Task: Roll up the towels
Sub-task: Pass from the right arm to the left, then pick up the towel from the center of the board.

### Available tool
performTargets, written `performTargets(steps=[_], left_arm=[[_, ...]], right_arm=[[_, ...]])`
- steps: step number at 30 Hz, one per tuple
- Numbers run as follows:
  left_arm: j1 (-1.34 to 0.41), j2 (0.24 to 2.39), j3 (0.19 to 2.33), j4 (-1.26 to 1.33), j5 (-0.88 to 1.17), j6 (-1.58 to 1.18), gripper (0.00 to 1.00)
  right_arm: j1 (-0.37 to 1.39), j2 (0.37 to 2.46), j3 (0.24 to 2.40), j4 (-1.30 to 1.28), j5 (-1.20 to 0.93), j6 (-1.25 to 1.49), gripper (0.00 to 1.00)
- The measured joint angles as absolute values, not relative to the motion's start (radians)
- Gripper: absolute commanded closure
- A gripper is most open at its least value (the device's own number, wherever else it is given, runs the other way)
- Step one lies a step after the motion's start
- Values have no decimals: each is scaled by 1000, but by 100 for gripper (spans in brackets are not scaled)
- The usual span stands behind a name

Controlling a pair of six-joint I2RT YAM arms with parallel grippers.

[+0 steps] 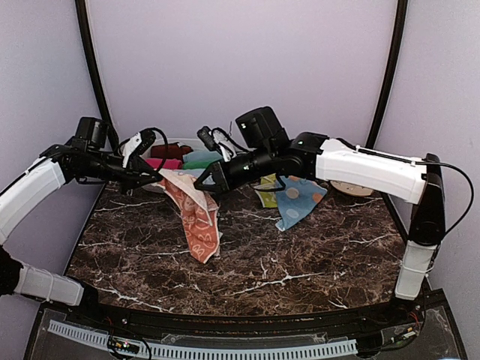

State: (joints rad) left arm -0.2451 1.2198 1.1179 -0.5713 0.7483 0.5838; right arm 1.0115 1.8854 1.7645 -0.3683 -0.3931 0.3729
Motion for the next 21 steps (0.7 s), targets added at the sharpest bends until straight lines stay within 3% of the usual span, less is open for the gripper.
performTargets(steps=[3, 8, 13, 21], left_arm=[[-245, 1186, 1200, -614, 702, 606, 100], [-245, 1106, 1331, -715, 644, 685, 100], [-245, 935, 1303, -863, 595, 828, 100], [-245, 704, 1170, -1050, 496, 1012, 100]], right_arm=[[1008, 1823, 1718, -371, -403, 360, 57], [978, 1707, 1628, -359, -408, 330, 41], [856, 1740, 1658, -364, -332, 293, 40], [867, 2255, 1968, -454, -146, 199, 38]])
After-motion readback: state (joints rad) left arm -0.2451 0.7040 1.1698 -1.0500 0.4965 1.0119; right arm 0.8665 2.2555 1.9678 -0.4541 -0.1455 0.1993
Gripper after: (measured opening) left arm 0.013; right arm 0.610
